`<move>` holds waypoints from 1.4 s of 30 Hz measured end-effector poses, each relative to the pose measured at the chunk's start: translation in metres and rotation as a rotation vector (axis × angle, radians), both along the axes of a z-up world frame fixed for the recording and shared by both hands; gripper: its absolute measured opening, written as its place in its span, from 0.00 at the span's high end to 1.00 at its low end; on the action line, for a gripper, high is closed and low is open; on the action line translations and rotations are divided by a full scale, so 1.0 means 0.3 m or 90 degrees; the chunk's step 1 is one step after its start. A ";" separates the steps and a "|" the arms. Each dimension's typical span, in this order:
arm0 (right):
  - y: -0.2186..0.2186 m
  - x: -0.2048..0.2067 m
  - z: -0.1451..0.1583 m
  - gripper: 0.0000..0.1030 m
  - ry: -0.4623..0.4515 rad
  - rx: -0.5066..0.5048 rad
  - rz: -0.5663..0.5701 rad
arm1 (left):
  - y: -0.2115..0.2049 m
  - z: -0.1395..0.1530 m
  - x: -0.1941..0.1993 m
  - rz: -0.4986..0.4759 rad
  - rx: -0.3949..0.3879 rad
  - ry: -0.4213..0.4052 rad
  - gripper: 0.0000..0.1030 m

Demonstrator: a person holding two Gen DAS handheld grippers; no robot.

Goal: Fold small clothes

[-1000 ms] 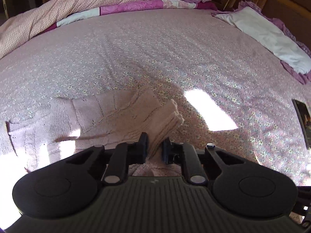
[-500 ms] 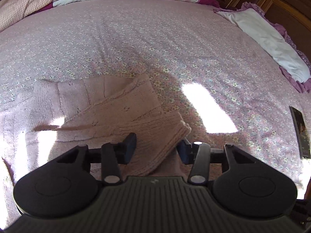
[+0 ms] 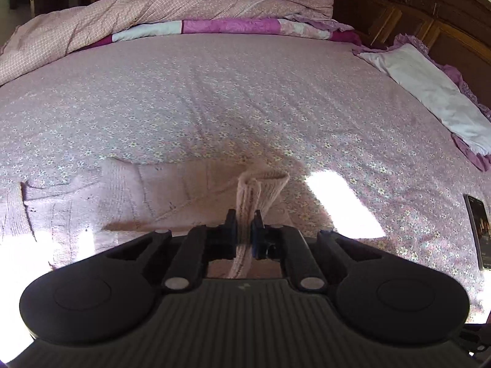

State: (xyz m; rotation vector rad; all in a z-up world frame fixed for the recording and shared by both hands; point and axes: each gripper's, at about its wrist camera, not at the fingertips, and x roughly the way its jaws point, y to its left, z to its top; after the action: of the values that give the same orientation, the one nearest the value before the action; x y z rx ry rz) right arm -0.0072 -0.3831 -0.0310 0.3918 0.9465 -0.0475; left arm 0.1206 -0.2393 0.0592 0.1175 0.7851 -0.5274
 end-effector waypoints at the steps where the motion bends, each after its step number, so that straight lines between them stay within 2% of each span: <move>1: 0.004 0.000 0.001 0.43 0.000 0.000 0.000 | 0.016 0.001 0.009 0.015 0.006 0.002 0.92; 6: 0.022 0.000 0.010 0.43 -0.002 0.002 0.000 | 0.138 0.037 0.019 0.101 0.012 -0.019 0.93; 10: 0.031 0.000 0.021 0.43 -0.008 0.000 0.004 | 0.302 0.128 0.001 0.151 0.040 -0.091 0.93; 13: 0.042 0.011 0.032 0.43 -0.013 -0.004 0.002 | 0.432 0.187 -0.001 0.190 0.054 -0.123 0.93; 18: 0.066 0.037 0.045 0.43 -0.015 0.014 0.010 | 0.644 0.217 -0.024 0.249 0.107 -0.169 0.93; 20: 0.084 0.047 0.048 0.43 -0.014 0.009 0.020 | 0.722 0.193 -0.028 0.271 0.122 -0.152 0.93; 24: 0.110 0.072 0.031 0.43 0.003 0.005 0.025 | 0.850 0.071 -0.046 0.298 0.148 -0.088 0.92; 26: 0.120 0.087 0.019 0.43 0.015 0.004 0.026 | 0.890 -0.008 -0.053 0.307 0.158 -0.042 0.92; 27: 0.124 0.093 0.014 0.43 0.019 0.000 0.027 | 0.914 -0.040 -0.051 0.314 0.148 -0.013 0.91; 29: 0.137 0.097 0.012 0.43 0.026 -0.012 0.034 | 0.963 -0.080 -0.050 0.332 0.120 0.027 0.79; 30: 0.142 0.100 0.012 0.43 0.028 -0.017 0.036 | 0.987 -0.086 -0.058 0.340 0.104 0.025 0.75; 32: 0.152 0.109 0.018 0.43 0.034 -0.027 0.042 | 1.029 -0.074 -0.075 0.347 0.093 0.018 0.59; 34: 0.157 0.116 0.035 0.43 0.031 -0.038 0.048 | 1.072 -0.051 -0.091 0.355 0.081 0.010 0.54; 38: 0.161 0.150 0.090 0.43 0.005 -0.061 0.055 | 1.155 -0.006 -0.105 0.362 0.031 0.004 0.51; 42: 0.160 0.222 0.128 0.43 -0.014 -0.069 0.052 | 1.185 -0.006 -0.041 0.348 0.009 0.032 0.51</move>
State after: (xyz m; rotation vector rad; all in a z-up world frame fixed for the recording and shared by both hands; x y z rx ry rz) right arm 0.0594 -0.3350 0.0073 0.2524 0.9330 -0.0198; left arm 0.1082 0.1160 0.0574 -0.0984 0.8300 -0.0072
